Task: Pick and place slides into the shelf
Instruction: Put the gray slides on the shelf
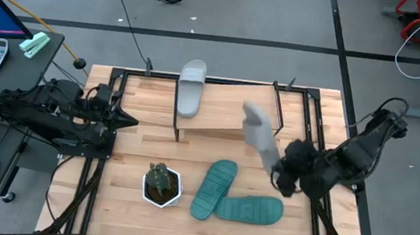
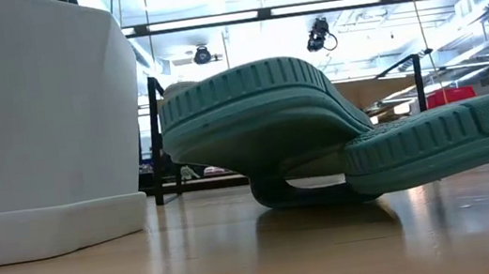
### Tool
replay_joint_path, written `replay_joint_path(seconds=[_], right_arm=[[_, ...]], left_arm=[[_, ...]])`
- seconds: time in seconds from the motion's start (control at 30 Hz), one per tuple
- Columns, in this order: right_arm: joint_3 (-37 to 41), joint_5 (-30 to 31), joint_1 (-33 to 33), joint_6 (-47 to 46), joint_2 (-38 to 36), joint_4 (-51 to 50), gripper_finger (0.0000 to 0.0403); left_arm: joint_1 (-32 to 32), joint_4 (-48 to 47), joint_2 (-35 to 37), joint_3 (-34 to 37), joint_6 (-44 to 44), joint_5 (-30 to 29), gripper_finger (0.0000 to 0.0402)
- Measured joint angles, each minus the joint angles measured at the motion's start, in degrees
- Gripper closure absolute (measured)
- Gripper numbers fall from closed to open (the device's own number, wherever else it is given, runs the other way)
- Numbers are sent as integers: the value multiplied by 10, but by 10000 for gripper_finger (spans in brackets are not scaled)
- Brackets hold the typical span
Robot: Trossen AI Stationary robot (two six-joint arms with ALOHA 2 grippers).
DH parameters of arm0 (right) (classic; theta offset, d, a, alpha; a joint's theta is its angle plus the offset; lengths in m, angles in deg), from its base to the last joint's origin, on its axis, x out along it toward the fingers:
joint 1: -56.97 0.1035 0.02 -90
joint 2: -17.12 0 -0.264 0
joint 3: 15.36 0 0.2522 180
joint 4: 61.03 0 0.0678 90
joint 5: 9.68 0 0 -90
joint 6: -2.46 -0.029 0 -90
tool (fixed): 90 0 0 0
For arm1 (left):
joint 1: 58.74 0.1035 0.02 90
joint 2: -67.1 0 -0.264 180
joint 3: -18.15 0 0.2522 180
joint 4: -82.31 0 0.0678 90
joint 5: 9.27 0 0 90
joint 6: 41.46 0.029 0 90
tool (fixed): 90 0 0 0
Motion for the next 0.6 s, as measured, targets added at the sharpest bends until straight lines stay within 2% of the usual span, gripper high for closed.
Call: replay_joint_path(seconds=[0.13, 0.3, 0.6], right_arm=[[-20, 54, -47, 24, 0, 66, 339], [-20, 55, -111, 63, 3, 154, 339], [-20, -32, -233, 206, 4, 340, 341]], left_arm=[[0, 10, 0, 0, 10, -4, 380], [0, 12, 0, 0, 12, -9, 374], [0, 30, 0, 0, 33, -19, 385]])
